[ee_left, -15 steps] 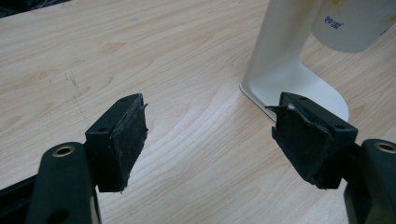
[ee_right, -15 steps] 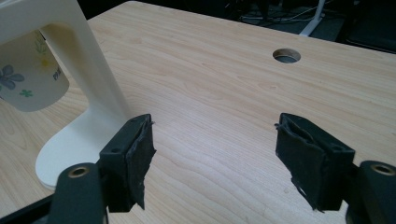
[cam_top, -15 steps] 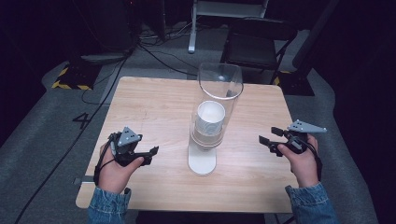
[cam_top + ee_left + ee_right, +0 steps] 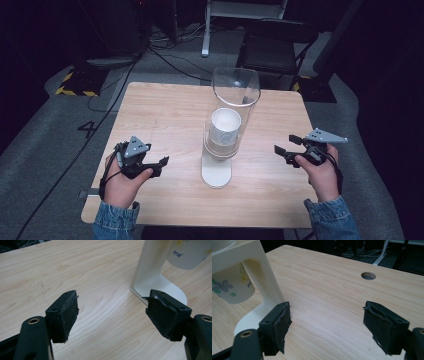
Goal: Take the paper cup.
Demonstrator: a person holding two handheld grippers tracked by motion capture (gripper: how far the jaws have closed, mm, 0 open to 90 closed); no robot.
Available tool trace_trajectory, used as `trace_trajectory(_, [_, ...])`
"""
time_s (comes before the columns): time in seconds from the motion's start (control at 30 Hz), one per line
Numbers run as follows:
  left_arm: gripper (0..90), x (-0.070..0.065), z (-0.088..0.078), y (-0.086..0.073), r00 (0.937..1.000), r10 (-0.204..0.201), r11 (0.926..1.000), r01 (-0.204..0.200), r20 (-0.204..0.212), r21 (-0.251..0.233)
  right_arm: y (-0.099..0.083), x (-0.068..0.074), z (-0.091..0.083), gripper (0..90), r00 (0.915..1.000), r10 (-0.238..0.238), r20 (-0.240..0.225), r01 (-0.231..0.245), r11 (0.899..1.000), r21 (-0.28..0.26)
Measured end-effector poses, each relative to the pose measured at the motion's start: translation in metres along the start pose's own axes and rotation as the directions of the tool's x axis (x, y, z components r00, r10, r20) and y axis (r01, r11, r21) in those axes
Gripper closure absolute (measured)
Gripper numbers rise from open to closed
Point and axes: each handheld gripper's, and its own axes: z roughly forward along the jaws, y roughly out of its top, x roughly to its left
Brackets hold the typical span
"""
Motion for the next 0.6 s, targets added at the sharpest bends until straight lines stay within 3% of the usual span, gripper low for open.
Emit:
trace_trajectory(0.27, [25.2,-0.003,-0.005,-0.003,1.0000,-0.002,1.0000,0.002,-0.009,0.002,0.005,0.018,0.016,20.8,0.9987,-0.006,-0.050,0.006,1.000,-0.013])
trace_trajectory(0.6, [25.0,-0.004,-0.003,-0.005,1.0000,0.004,0.9999,-0.004,-0.001,0.013,0.007,0.041,0.034,19.3,0.9912,-0.047,-0.124,0.046,0.999,-0.006])
